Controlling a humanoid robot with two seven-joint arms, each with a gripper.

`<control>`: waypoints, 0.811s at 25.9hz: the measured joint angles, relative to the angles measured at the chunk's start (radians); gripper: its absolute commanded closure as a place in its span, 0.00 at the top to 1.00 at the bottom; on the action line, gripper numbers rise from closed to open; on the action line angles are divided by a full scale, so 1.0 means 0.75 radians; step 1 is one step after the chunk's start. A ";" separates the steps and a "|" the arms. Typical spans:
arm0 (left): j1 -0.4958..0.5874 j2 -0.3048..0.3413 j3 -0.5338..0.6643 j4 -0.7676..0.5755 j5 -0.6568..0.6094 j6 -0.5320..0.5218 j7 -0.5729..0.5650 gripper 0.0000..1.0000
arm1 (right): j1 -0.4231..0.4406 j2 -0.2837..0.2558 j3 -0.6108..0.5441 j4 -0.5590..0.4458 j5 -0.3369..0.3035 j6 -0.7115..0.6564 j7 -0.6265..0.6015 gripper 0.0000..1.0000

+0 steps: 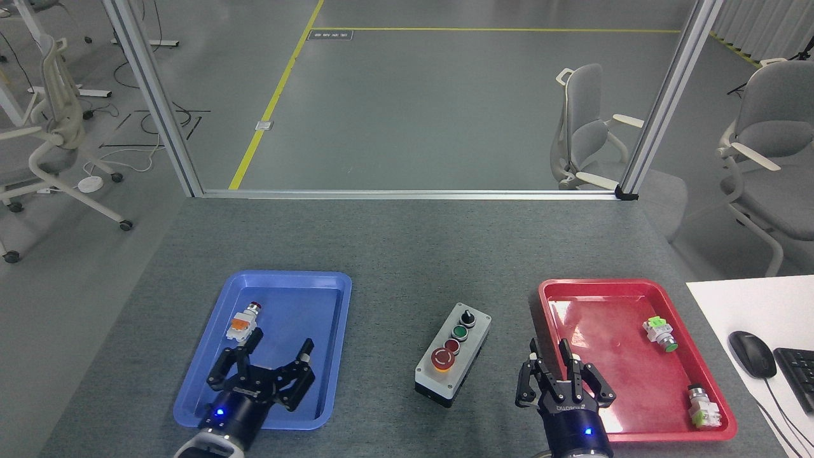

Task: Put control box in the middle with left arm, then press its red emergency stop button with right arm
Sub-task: 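Retract the left arm and move the right gripper toward the box, then press the red button on the control box with the right gripper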

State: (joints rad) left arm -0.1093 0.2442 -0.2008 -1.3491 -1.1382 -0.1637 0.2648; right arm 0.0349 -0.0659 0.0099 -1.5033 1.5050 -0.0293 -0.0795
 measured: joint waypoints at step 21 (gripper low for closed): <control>-0.221 -0.016 0.346 0.228 -0.043 0.113 -0.007 0.99 | -0.154 0.110 0.241 0.166 0.032 -0.056 0.116 0.00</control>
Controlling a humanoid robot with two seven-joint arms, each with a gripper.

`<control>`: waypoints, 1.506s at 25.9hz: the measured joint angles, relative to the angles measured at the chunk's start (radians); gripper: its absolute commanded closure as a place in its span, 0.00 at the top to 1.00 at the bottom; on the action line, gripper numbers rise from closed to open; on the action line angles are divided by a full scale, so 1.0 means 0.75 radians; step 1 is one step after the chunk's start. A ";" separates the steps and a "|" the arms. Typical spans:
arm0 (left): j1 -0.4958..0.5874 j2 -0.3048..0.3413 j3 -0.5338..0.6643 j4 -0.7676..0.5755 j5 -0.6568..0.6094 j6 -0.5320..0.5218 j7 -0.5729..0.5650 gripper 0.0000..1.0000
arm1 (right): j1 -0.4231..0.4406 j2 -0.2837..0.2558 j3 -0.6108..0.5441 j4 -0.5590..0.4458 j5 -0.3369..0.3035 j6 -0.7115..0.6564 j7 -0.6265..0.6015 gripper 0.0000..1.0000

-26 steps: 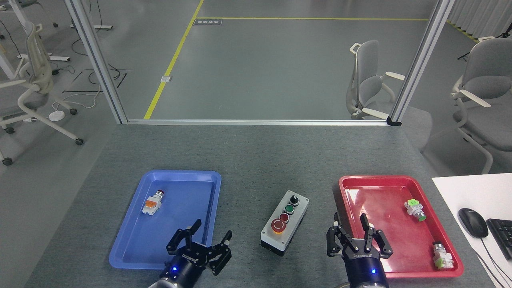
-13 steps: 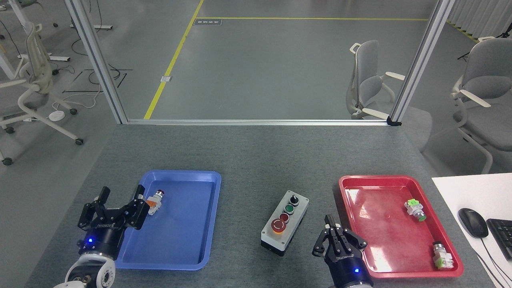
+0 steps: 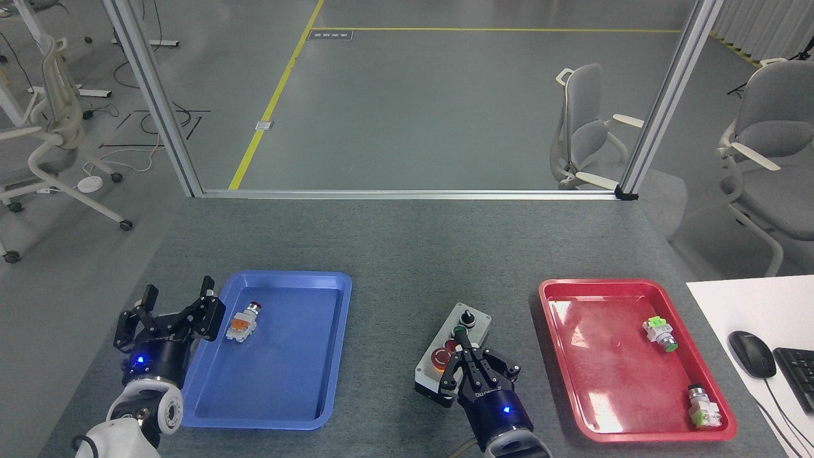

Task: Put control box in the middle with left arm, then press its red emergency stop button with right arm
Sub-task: 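Press the red button on the control box with the right gripper, then lift the right gripper off the box and withdraw it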

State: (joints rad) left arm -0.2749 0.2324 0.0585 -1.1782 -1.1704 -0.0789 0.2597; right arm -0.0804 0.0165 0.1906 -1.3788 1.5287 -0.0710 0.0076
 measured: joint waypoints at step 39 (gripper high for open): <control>0.088 -0.130 -0.033 -0.049 -0.004 0.109 0.000 0.99 | 0.095 -0.153 -0.216 -0.159 -0.040 0.170 -0.066 0.98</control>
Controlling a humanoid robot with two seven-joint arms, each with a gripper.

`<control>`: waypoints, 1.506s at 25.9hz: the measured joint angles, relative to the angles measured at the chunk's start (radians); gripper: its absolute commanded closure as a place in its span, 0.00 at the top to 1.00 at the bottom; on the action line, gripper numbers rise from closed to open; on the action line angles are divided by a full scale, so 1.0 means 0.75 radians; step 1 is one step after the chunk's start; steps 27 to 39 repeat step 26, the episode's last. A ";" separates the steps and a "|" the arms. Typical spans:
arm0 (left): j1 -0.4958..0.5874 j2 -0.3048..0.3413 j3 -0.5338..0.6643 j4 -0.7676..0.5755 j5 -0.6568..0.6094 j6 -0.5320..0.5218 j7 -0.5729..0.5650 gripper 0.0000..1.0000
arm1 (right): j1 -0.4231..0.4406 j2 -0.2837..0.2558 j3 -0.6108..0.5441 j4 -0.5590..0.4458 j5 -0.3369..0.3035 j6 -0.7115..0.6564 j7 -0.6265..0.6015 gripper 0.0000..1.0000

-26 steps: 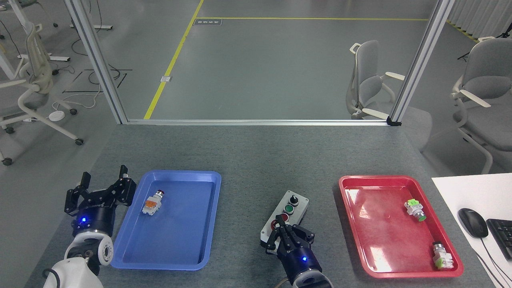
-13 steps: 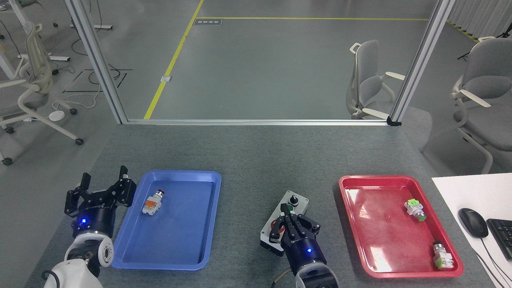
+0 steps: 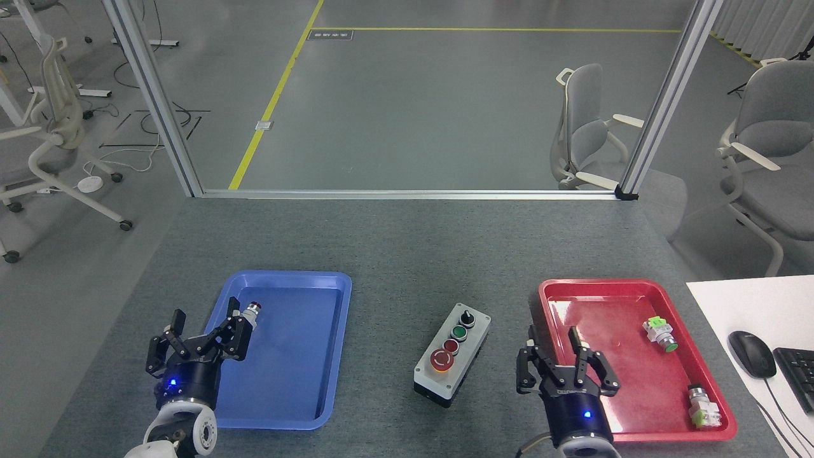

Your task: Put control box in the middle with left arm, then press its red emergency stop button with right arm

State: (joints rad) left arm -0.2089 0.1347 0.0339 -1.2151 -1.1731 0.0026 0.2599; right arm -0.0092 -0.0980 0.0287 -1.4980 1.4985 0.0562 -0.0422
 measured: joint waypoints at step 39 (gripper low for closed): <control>0.006 -0.017 -0.006 0.006 0.006 0.005 -0.001 0.99 | -0.014 -0.161 -0.030 -0.013 -0.152 -0.013 -0.012 0.98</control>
